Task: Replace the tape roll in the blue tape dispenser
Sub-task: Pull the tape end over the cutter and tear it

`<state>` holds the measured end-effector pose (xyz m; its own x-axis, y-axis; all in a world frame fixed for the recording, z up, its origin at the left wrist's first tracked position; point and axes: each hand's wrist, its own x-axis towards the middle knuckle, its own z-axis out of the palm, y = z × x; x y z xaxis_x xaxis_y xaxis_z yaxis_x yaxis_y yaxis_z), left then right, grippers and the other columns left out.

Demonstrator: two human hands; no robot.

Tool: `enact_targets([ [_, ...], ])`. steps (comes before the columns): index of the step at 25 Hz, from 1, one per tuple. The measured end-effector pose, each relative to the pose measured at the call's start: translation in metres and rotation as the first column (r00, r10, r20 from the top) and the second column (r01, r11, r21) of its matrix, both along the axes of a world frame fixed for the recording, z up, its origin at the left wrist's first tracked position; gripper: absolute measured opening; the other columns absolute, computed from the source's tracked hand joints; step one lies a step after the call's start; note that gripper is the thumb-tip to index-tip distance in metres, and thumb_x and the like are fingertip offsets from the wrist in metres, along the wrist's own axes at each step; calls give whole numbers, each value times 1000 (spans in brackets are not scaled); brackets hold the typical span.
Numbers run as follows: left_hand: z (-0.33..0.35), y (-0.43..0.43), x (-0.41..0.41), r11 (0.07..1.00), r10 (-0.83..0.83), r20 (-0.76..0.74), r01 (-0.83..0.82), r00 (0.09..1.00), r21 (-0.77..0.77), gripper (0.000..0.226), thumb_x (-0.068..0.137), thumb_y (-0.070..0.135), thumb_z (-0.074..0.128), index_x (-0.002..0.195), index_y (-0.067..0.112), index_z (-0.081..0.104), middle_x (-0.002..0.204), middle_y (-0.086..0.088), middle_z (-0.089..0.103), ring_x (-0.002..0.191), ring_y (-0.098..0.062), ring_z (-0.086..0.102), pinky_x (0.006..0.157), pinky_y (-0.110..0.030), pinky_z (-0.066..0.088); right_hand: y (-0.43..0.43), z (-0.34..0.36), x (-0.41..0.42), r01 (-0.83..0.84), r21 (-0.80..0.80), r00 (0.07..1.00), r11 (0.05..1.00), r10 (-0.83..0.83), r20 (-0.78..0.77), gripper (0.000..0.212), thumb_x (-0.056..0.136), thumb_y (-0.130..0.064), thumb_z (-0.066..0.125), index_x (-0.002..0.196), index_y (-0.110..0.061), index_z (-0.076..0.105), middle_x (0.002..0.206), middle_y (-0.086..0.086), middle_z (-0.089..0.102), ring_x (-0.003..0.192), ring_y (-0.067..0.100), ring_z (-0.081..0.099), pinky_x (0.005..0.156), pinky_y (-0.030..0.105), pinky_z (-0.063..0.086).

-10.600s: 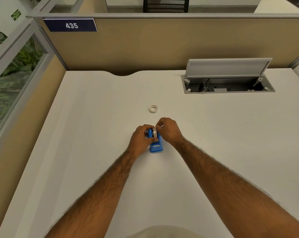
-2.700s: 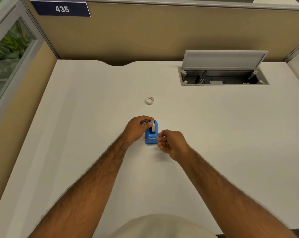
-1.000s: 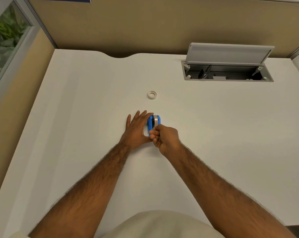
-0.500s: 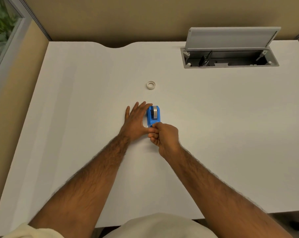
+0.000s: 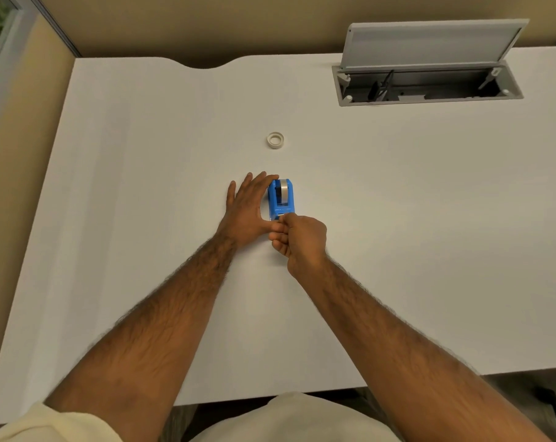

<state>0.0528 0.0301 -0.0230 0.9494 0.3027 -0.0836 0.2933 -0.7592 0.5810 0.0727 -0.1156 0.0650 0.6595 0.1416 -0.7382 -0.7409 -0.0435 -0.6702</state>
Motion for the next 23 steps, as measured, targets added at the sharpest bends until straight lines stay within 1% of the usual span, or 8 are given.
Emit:
enact_targets([
  [4,5,-1,0,1000,-2,4,2,1000,-15,93,77,55,71,154,36,23,165,4,23,156,-20,7,124,-51,-5,-1,-1,-1,-6,-15,1000,1000,6,29,16,93,-8,53,93,-2,69,69,9,70,51,15,64,53,26,58],
  [10,8,-2,0,1000,5,6,-4,1000,-10,91,78,54,71,154,34,25,165,4,25,156,-21,9,124,-52,-4,-3,-4,-3,-43,-5,998,999,43,48,18,95,-10,53,98,0,68,74,12,70,56,17,65,56,26,58],
  [13,7,-2,0,1000,4,10,-4,1000,-6,91,77,56,69,154,35,24,165,4,25,156,-21,9,124,-52,-4,-6,-5,-2,-75,19,996,997,74,56,17,94,-9,53,97,0,68,75,12,70,58,18,66,57,27,59],
  [23,5,-2,1,1000,11,12,-11,1000,-5,92,78,54,71,154,35,24,165,4,25,156,-21,9,124,-51,-4,-7,-14,-1,-63,86,996,994,57,70,15,92,-7,56,100,0,67,73,11,71,59,19,67,61,31,60],
])
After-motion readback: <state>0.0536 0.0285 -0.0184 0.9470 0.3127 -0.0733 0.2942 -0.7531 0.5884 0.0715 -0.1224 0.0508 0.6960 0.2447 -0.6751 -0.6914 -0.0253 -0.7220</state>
